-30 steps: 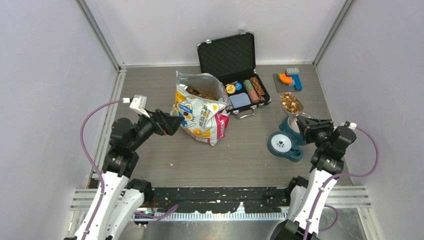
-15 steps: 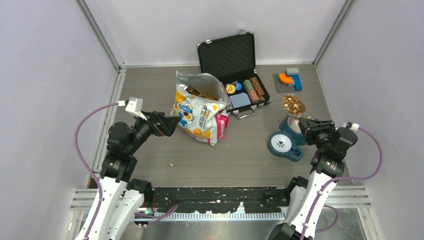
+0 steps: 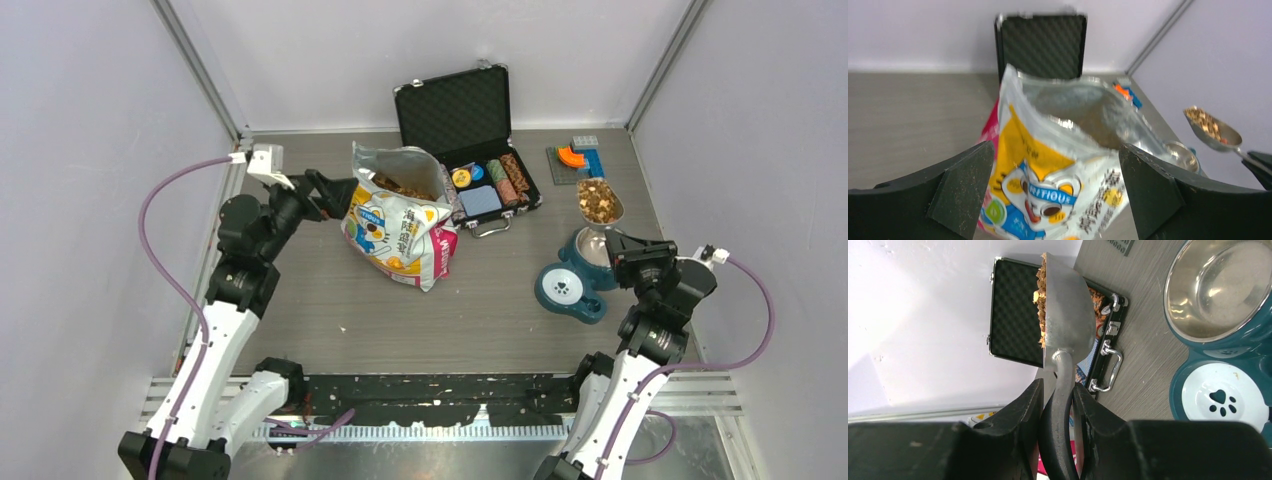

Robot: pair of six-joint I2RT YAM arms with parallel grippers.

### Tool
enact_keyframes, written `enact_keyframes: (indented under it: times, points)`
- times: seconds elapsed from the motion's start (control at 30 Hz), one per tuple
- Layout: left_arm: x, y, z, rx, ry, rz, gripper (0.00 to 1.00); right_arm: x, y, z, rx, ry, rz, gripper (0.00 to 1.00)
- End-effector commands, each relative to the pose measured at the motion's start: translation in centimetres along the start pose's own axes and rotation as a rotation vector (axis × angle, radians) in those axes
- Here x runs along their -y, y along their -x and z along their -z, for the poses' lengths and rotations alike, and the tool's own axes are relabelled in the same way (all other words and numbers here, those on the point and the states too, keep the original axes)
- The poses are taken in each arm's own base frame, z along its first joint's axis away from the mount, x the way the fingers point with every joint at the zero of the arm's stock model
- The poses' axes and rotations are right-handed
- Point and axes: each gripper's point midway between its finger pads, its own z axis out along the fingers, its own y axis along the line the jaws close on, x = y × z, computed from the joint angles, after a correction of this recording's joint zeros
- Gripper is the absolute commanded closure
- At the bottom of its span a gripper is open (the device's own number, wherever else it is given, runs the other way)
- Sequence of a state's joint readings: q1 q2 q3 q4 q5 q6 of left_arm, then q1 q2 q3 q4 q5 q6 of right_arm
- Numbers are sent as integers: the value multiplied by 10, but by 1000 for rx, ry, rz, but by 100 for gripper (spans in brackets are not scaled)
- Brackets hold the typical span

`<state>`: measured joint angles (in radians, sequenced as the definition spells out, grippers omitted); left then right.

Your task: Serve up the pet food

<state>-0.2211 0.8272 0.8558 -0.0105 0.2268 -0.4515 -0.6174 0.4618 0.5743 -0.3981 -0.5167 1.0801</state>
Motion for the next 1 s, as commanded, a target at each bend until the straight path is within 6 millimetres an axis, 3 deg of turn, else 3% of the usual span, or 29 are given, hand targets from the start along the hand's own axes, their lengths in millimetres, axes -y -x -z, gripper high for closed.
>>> enact_keyframes:
  times: [0.0,0.17,0.47,0.7,0.97]
  points:
    - [9,68,-2,216,5,-108,1,-26,18,11,104,65,49,95]
    - [3,86,-19,224,41,-144,1,-16,25,20,176,-2,65,95]
    - [2,94,-44,197,-7,-156,1,17,19,31,205,-127,37,95]
    - [2,95,-53,184,-50,-164,1,45,14,37,198,-263,14,95]
    - [1,92,-58,177,-78,-176,1,60,21,44,208,-400,40,95]
